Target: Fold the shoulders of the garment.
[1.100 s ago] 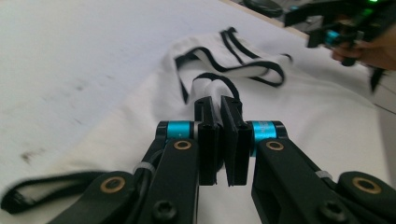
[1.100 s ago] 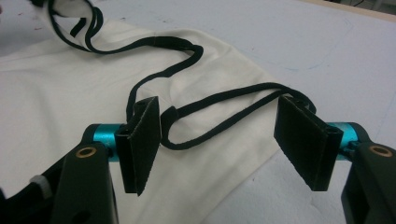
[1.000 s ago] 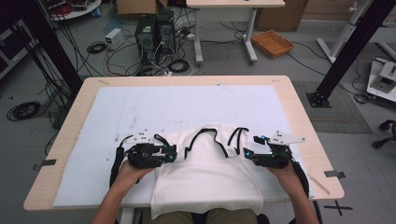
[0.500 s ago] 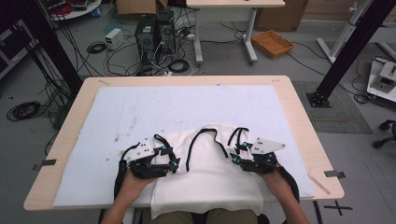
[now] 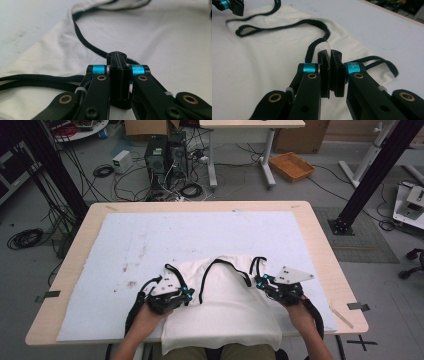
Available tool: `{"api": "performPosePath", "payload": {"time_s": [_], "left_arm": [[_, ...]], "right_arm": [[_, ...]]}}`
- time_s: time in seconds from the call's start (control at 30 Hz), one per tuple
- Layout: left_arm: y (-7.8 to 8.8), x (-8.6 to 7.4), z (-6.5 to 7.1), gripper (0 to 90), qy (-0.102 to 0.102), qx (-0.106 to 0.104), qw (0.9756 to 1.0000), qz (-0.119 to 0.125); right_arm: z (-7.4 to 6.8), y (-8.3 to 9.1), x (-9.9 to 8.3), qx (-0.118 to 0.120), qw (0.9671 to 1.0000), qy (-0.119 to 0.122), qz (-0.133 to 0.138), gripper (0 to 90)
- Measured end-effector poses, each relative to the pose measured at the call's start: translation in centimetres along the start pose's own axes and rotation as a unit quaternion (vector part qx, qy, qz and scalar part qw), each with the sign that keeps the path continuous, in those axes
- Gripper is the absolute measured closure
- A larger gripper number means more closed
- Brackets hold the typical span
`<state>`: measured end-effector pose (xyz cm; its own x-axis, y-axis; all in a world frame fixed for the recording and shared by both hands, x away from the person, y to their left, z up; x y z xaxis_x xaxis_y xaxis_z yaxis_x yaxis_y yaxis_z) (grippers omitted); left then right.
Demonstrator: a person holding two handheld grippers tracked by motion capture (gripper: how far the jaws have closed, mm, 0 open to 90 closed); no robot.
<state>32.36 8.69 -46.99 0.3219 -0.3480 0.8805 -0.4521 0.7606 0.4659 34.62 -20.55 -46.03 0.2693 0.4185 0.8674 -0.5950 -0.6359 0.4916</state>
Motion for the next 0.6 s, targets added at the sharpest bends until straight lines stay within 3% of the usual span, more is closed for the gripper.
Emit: {"api": "performPosePath", "payload": {"time_s": [0.07, 0.13, 0.2, 0.23, 0.27, 0.3, 0.33, 0.37, 0.4, 0.43, 0.47, 0.53, 0.6], "left_arm": [[0.8, 0.0, -0.6, 89.6, 0.008, 0.002, 0.9999, 0.014], [1.0, 0.0, -0.4, 88.6, 0.001, 0.004, 0.9997, 0.023], [0.8, 0.1, -0.2, 65.3, -0.002, 0.005, 0.9997, 0.023], [0.4, 0.1, 0.2, 59.1, -0.004, 0.000, 0.9999, 0.015], [-0.8, -0.3, 1.2, 55.0, -0.037, -0.004, 0.9992, -0.011], [-1.3, -0.6, 1.5, 53.9, -0.057, -0.002, 0.9978, -0.033], [-1.3, -0.6, 1.5, 52.1, -0.057, -0.002, 0.9978, -0.033], [-1.9, -1.0, 1.8, 51.1, -0.076, 0.001, 0.9958, -0.053], [-2.7, -1.5, 1.8, 51.5, -0.094, 0.020, 0.9918, -0.084], [-3.0, -1.7, 1.7, 53.5, -0.095, 0.025, 0.9908, -0.094], [-3.1, -1.8, 1.7, 61.4, -0.098, 0.025, 0.9900, -0.098], [-3.1, -1.7, 1.6, 78.8, -0.100, 0.030, 0.9897, -0.098], [-2.7, -1.4, 1.4, 83.0, -0.087, 0.027, 0.9926, -0.081]], "right_arm": [[0.3, 1.2, 0.2, -0.002, 0.9995, -0.025, 0.021, 86.7], [0.5, 1.9, 0.1, -0.009, 0.9989, -0.038, 0.026, 86.5], [0.5, 2.0, -0.1, -0.013, 0.9991, -0.034, 0.021, 86.3], [0.5, 1.8, -0.2, -0.014, 0.9992, -0.034, 0.017, 86.3], [0.4, 1.5, -0.3, -0.013, 0.9994, -0.031, 0.012, 86.4], [0.2, 1.2, -0.3, -0.009, 0.9995, -0.029, 0.009, 86.4], [0.2, 1.0, -0.3, -0.008, 0.9996, -0.026, 0.006, 86.4], [0.0, 0.7, -0.3, -0.006, 0.9997, -0.025, 0.003, 86.3], [-0.2, 0.5, -0.3, -0.002, 0.9998, -0.022, 0.001, 86.4], [-0.4, 0.3, -0.2, 0.000, 0.9998, -0.020, -0.002, 86.3], [-0.5, 0.1, -0.2, 0.002, 0.9998, -0.018, -0.005, 86.3], [-0.5, -0.1, -0.3, 0.002, 0.9998, -0.017, -0.009, 86.2], [-0.5, -0.1, -0.4, 0.001, 0.9998, -0.017, -0.011, 86.0]]}}
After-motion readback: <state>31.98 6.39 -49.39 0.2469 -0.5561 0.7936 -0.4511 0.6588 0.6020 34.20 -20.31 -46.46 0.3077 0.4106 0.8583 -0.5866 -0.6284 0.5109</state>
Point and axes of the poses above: each handheld gripper's, and its own axes: y roughly backward along the jaws, x roughly out of its top, z roughly to its right, the point moved 8 cm from there along -y, roughly forward along the jaws, and after that the axes turned 2 degrees about -z, right-handed, at the moved point
